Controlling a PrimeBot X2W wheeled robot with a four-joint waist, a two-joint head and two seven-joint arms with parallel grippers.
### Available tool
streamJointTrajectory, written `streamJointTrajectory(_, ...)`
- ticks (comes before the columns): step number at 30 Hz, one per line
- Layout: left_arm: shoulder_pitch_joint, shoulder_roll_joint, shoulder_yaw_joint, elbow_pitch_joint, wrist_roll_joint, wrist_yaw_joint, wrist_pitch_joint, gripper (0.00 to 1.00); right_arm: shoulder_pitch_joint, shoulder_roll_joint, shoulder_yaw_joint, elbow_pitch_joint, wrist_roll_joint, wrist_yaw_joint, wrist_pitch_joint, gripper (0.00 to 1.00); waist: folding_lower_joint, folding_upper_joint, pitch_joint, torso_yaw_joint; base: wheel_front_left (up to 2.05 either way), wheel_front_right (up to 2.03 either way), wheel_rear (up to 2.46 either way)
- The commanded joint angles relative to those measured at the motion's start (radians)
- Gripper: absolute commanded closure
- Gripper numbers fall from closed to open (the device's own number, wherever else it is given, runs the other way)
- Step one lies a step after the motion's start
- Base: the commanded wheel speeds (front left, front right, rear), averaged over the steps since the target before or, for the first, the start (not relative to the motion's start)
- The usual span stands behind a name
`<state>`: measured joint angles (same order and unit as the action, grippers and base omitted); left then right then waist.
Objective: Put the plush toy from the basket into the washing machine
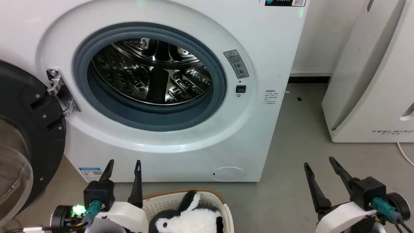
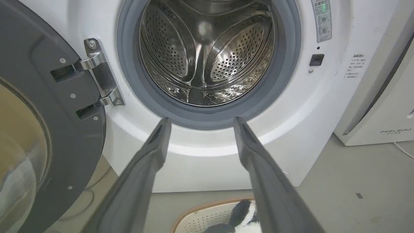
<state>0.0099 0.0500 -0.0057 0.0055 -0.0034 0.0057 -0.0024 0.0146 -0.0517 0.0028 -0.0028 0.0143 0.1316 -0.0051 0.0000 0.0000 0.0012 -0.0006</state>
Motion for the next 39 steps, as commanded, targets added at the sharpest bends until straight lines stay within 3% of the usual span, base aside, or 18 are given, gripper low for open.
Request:
streamJointTrajectory(1, 0.001, 0.0, -0.002, 0.002, -0.01, 0.002, -0.011, 0.0, 0.002, 0.0, -0.002, 0.001, 0.009, 0.0, -0.01, 0.0, 0.0, 0.0, 0.001, 0.0, 0.0, 0.0, 0.0)
streamJointTrajectory(19, -0.008, 0.0, -0.023, 0.036, -0.04, 0.003, -0.049, 0.0, -0.007, 0.0, -0.02, -0.007, 0.025, 0.0, -0.047, 0.0, 0.0, 0.0, 0.031, -0.011, 0.0, 0.0, 0.0)
streamJointTrajectory(39, -0.092, 0.002, -0.04, 0.156, -0.051, -0.02, -0.091, 0.0, -0.042, 0.001, -0.034, -0.044, 0.056, 0.0, -0.089, 0.0, 0.0, 0.0, 0.142, -0.034, 0.0, 0.0, 0.0)
